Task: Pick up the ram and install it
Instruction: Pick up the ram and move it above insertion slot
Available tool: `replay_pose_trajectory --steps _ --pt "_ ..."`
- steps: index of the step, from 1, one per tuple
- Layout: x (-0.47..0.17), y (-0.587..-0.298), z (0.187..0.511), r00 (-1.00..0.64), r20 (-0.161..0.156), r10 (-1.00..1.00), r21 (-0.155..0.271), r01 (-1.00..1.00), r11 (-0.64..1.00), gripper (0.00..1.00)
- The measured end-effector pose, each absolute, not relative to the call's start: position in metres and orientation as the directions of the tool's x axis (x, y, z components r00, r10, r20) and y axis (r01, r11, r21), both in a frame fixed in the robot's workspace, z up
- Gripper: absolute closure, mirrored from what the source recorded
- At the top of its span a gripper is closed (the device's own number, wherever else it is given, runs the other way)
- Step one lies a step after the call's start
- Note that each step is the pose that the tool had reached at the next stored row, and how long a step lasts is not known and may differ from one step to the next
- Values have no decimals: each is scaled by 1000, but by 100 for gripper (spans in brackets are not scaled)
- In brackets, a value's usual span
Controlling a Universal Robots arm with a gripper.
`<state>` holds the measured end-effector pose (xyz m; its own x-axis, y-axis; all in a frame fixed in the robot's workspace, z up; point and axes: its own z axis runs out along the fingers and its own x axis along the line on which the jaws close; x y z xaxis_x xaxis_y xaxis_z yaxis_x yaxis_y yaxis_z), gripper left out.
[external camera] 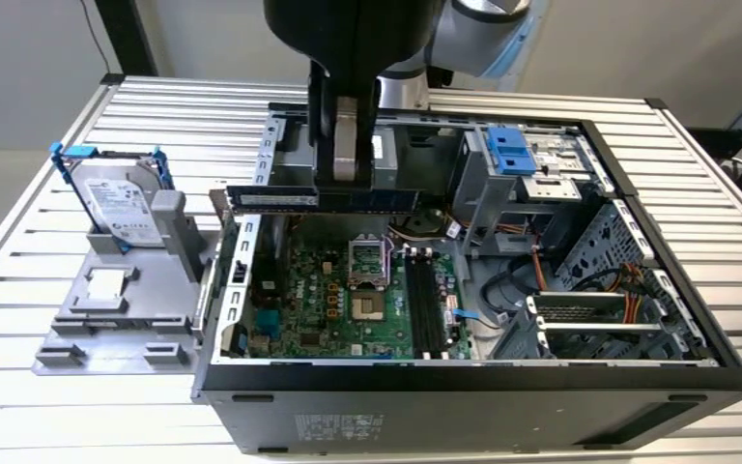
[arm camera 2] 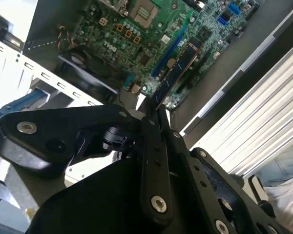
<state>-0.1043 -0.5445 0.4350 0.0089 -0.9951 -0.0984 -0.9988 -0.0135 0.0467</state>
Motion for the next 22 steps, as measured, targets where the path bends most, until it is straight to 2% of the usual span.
replay_pose_trajectory --steps 22 --pt "-70 -533 433 9 -98 -995 47 -999 -14 100"
